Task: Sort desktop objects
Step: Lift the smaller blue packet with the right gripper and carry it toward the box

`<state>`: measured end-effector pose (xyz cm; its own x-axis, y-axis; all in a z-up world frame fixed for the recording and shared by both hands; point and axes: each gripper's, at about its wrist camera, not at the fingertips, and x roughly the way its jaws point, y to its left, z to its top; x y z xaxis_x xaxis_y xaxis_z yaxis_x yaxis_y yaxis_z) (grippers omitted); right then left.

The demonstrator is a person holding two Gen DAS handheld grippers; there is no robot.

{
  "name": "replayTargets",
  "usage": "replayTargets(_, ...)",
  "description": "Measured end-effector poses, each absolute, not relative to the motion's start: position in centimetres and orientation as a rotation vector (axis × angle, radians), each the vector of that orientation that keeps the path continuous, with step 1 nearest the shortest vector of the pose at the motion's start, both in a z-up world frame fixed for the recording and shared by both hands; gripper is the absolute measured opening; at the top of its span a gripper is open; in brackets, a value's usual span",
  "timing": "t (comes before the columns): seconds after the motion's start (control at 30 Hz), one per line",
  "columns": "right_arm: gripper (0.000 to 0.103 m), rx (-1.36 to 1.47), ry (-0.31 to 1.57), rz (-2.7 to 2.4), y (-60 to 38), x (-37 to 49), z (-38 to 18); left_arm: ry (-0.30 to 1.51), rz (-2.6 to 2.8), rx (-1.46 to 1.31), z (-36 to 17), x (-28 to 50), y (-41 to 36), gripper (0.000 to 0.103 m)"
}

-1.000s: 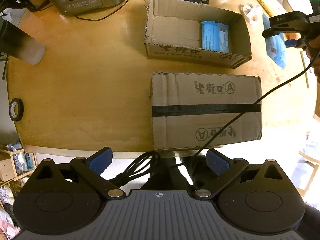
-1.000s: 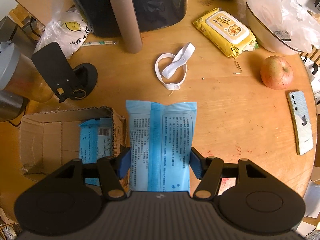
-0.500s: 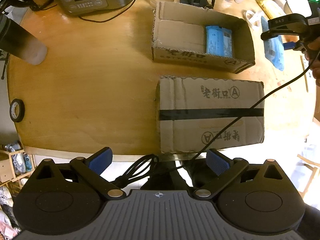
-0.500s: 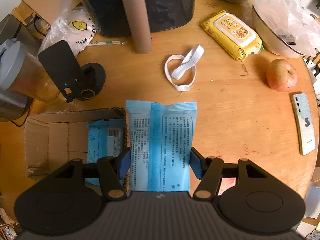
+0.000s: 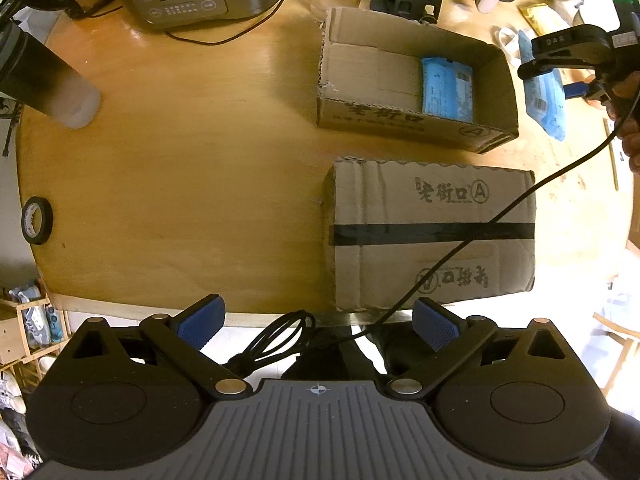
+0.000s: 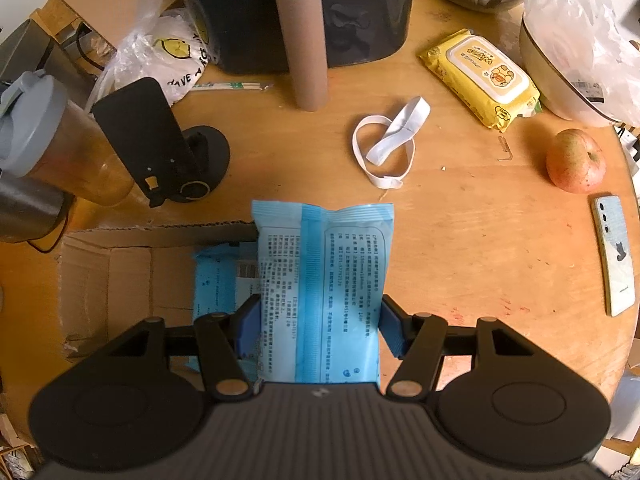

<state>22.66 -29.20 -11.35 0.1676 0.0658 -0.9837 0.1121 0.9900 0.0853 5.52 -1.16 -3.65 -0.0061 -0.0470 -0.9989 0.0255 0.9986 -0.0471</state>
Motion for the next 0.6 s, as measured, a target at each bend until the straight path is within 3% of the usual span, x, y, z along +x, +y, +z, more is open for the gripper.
replayTargets(0.6,0.06,0.131,1.413,-0.011,-26.6,22.8,-11.5,1.576,-0.05,-0.004,-4.0,5.8,-0.2,0.103)
